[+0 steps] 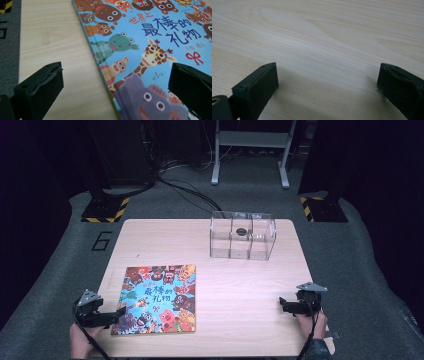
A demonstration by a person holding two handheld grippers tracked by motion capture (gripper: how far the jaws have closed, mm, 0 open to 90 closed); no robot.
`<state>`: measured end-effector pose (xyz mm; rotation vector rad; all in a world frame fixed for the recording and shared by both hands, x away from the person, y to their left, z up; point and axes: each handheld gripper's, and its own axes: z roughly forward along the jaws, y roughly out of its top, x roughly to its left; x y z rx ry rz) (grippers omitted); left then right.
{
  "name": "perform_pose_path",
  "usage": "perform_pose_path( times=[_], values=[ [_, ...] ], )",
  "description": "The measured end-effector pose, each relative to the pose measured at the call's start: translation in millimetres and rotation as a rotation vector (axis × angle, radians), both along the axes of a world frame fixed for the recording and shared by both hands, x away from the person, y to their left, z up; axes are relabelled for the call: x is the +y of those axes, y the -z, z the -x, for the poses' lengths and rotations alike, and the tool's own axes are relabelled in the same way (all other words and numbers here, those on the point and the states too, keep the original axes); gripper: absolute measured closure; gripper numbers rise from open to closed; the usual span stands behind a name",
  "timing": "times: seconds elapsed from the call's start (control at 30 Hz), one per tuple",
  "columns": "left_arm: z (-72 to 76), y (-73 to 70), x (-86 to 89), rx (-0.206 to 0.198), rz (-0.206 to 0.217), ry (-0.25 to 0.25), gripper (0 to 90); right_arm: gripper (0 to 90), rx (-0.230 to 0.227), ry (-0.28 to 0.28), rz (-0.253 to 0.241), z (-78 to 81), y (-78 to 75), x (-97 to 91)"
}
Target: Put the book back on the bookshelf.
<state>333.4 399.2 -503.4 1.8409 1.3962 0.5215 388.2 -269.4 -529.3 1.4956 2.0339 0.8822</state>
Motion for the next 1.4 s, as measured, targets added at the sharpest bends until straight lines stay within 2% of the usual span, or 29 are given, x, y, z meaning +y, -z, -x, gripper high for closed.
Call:
perform_pose_path(
  times=[0.03, 0.07, 0.1, 0.13, 0.2, 0.33, 0.43, 0.5, 0.67, 0.8, 0.93, 0.97, 1.07, 1.17, 1.4],
  values=[
    [-2.6, -0.3, -2.2, 0.018, -0.006, 0.012, 0.0, 2.9, -0.001, -0.001, 0.002, -0.2, 0.0, 0.1],
    [-8.9, 2.7, -9.0, 0.017, -0.007, 0.020, 0.0, 3.0, -0.001, -0.002, 0.001, -0.3, 0.0, 0.1],
    [-8.9, 2.7, -9.0, 0.017, -0.007, 0.020, 0.0, 3.1, -0.001, -0.002, 0.000, -0.3, -0.1, 0.2],
    [-11.6, 2.9, -10.9, 0.039, -0.017, 0.032, 0.0, 3.1, -0.001, -0.002, 0.000, -0.3, -0.1, 0.2],
    [-17.0, 5.0, -15.0, 0.055, -0.019, 0.043, 0.0, 3.3, -0.001, -0.003, 0.000, -0.2, -0.1, 0.2],
    [-25.0, 9.0, -21.6, 0.068, -0.039, 0.046, 0.1, 3.3, -0.001, -0.003, 0.000, -0.2, -0.1, 0.3],
    [-30.8, 15.3, -26.2, 0.095, -0.063, 0.059, 0.3, 3.3, -0.001, -0.004, 0.000, -0.3, -0.1, 0.2],
    [-32.7, 19.1, -28.3, 0.108, -0.051, 0.070, 1.4, 3.3, -0.001, -0.004, 0.000, -0.3, -0.1, 0.2],
    [-31.3, 21.2, -30.1, 0.087, -0.044, 0.053, 2.1, 3.3, -0.001, -0.004, 0.000, -0.3, -0.1, 0.2],
    [-30.5, 20.1, -30.6, 0.100, -0.048, 0.055, 1.9, 3.3, -0.001, -0.005, 0.000, -0.3, -0.1, 0.2],
    [-30.5, 21.8, -35.6, 0.082, -0.043, 0.025, 1.3, 3.3, -0.002, 0.000, -0.007, -0.4, 0.0, 0.9],
    [-30.1, 20.5, -36.5, 0.098, -0.047, 0.034, 1.3, 3.3, -0.002, 0.000, -0.007, -0.4, 0.0, 0.9],
    [-30.1, 21.5, -41.9, 0.088, -0.043, 0.028, 0.9, 3.3, -0.002, -0.002, -0.003, -0.4, 0.0, 0.6],
    [-30.0, 20.6, -44.4, 0.103, -0.046, 0.031, 0.0, 3.3, -0.001, -0.005, -0.001, -0.3, -0.1, 0.3],
    [-30.1, 20.7, -53.3, 0.098, -0.054, 0.038, 0.0, 3.3, -0.002, -0.002, -0.004, -0.4, 0.0, 0.7]
  ],
)
